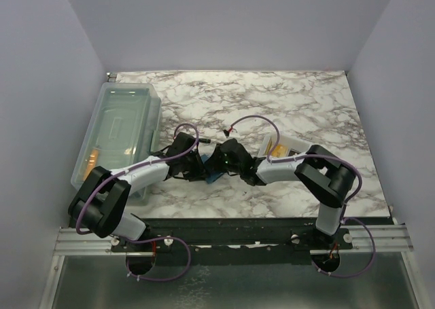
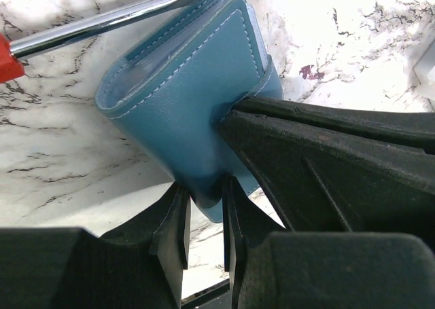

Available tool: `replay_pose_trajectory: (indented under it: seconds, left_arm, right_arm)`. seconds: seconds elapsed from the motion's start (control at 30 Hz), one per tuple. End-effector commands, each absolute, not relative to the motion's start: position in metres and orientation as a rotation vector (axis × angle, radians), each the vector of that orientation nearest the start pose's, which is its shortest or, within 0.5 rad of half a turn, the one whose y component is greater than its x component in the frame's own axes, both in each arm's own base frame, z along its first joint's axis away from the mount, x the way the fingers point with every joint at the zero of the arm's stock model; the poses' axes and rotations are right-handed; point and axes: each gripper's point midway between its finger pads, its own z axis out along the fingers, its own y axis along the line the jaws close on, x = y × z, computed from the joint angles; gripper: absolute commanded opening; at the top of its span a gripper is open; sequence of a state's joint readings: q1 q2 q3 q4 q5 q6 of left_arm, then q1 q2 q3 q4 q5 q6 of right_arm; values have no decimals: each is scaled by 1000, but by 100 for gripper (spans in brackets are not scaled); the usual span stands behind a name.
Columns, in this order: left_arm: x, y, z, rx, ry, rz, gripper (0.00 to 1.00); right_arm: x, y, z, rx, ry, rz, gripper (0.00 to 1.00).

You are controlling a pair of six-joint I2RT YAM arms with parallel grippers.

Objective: Put the credit cards into the card holder
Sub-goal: Close the card holder at the center of the board.

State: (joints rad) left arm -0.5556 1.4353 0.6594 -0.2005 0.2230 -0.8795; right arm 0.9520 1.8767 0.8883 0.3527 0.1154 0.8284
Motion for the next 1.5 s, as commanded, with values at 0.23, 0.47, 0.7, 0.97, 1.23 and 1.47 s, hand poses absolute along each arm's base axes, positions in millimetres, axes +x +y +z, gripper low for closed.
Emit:
replay_pose_trajectory:
  seconds: [0.23,0.47,0.7,0.97,1.23,1.47]
  left_arm:
    - [226,-228,32,-257,2661,-786,24]
    - [220,-220,35,-282,2659,-770,24]
    - [216,-219,47,-289,2656,-799,27]
    - [212,-218,112,-333,2602,-893,29]
    - [232,-203,148,-394,2536,-847,28]
    - [238,-186,161,-405,2493,-802,27]
  right_arm:
    - [83,281,-118,-226,3206,691,21]
    - [79,269,-135,-197,3241,685,0]
    - [82,243,-154,-174,3218,487,0]
    - [112,211,-153,-196,3070,153,0]
    - [130,194,-154,-278,2885,-166,0]
    - [111,171,-170,-274,2786,-358,0]
